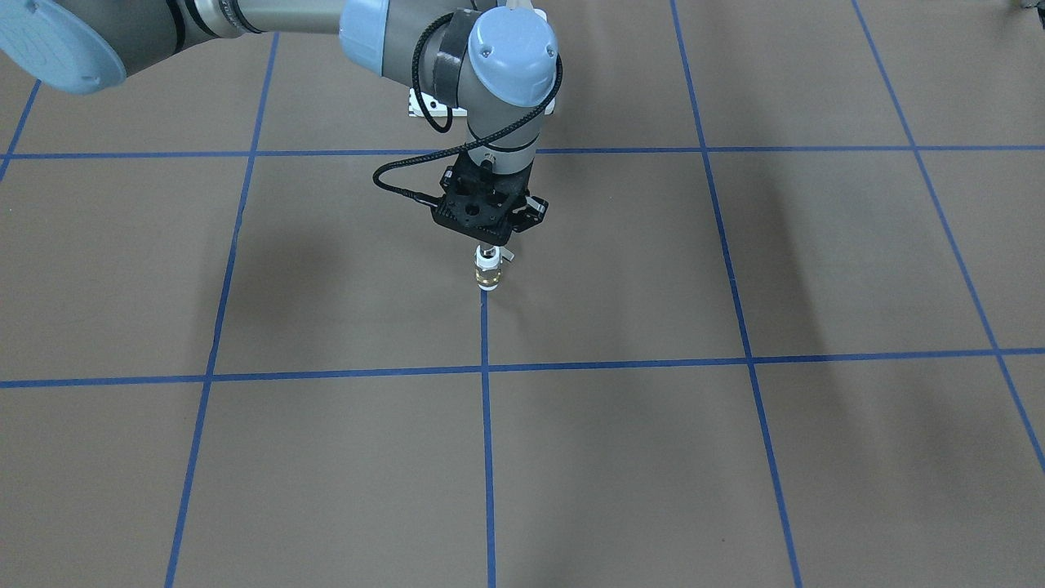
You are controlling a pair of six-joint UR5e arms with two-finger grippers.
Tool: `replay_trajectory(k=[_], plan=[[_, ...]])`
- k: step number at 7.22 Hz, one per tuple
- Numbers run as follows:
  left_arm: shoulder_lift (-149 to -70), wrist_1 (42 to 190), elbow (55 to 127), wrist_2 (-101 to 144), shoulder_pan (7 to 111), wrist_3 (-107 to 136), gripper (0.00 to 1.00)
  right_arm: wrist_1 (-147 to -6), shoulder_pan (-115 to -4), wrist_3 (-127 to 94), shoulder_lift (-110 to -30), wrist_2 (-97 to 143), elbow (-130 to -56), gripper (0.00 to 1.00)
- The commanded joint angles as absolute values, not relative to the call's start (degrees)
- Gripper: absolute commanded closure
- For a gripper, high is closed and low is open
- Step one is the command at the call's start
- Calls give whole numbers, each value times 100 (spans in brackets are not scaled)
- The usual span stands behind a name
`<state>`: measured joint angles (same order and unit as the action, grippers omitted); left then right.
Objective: Assemble PPR valve and pipe with both arms
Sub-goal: 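Lower the fitting with the right gripper onto the valve top and press it in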
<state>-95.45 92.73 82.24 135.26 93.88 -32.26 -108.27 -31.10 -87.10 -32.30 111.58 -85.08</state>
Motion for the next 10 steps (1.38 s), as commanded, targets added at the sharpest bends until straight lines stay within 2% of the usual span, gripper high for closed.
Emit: replay_trajectory(k=[1,9,10], plan=[[-9545,9272,8218,13526,9396,-3226,0,-10811,-3085,-8701,-3243,11153,-8499,100],[-9545,9272,8218,13526,9387,-3226,0,-10784,-3041,-8596,-3270,10995,-8464,98],[-9545,9272,8218,13526,9387,-3226,0,-10697,-3032,-8604,-3304,10986,-8464,51]])
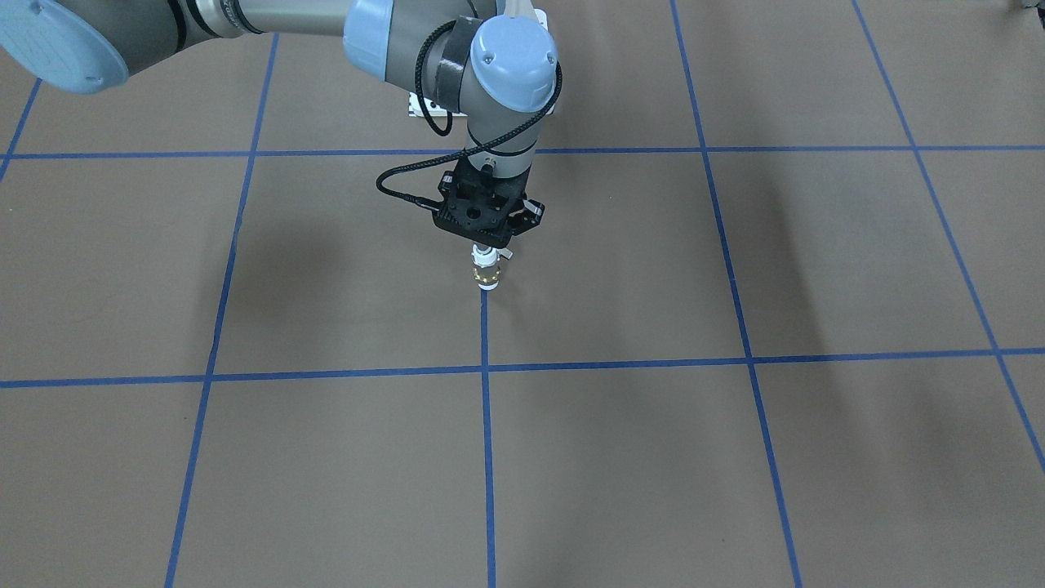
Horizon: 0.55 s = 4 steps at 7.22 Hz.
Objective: Assemble PPR valve and pipe with both arms
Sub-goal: 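Lower the fitting with the right gripper onto the valve top and press it in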
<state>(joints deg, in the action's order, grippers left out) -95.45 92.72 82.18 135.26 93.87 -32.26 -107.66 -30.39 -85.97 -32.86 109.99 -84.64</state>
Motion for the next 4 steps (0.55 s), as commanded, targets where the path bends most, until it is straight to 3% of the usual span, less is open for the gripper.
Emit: replay_trajectory(k=[1,2,4], plan=[[-9545,9272,8218,13526,9387,-3226,0,-10635,-3006,-8604,-3331,10873,-8464,40],[-9545,9272,8218,13526,9387,-3226,0,-10635,-2980,-8596,-3340,10829,-8464,32],[-9545,9272,8218,13526,9387,-3208,0,-10635,-2971,-8596,-3357,10819,-8464,27]])
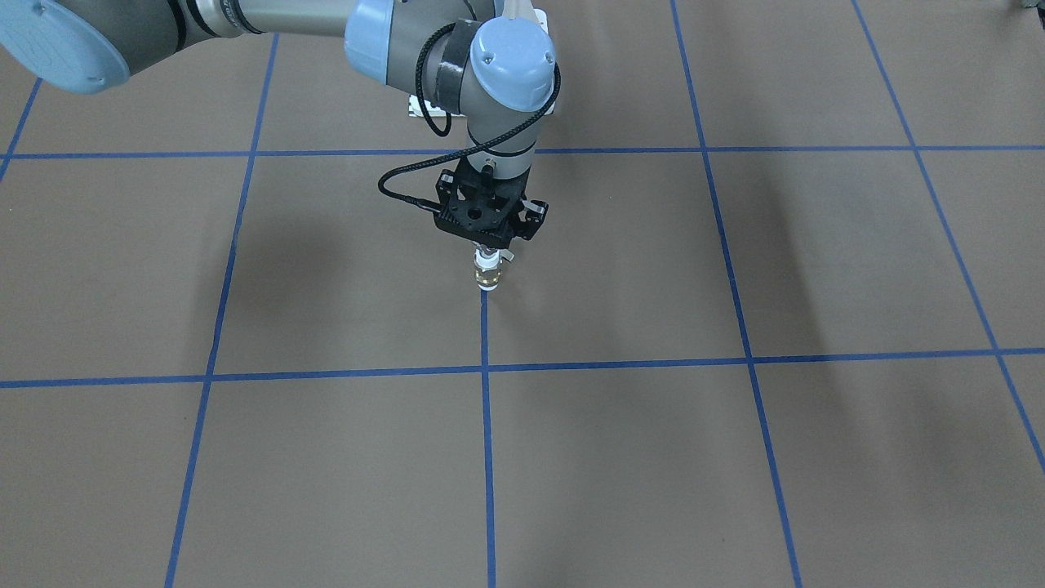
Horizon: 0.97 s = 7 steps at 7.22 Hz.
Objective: Assemble PPR valve and pipe with both arms
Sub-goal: 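Lower the fitting with the right gripper onto the valve top and press it in, then open the right gripper and raise it away from the assembly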
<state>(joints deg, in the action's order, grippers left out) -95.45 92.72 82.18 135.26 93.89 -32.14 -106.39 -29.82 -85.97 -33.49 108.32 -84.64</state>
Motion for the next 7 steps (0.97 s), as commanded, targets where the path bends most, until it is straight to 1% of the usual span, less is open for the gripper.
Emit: replay_trajectory(k=[1,2,4,5,6,7], plan=[[-9545,9272,8218,13526,9387,-3208,0,-10643,-2979,-8570,-3331,10811,-8490,14],[-9545,9272,8209,13526,9395,-3208,0,-10644,-3032,-8439,-3279,10793,-8569,1],[-9554,9246,8200,13526,9387,-3059,0,-10722,-3617,-8158,-3357,11037,-8858,1],[-9528,9255,8009,13509,9387,-2702,0,-10966,-4161,-7251,-3497,11535,-8929,1],[-9580,9220,7902,13509,9387,-2498,0,-11064,-4671,-6503,-3942,11697,-9295,0],[-9354,9289,7936,13639,9395,-2444,0,-11074,-5085,-5651,-4512,11846,-9638,0]])
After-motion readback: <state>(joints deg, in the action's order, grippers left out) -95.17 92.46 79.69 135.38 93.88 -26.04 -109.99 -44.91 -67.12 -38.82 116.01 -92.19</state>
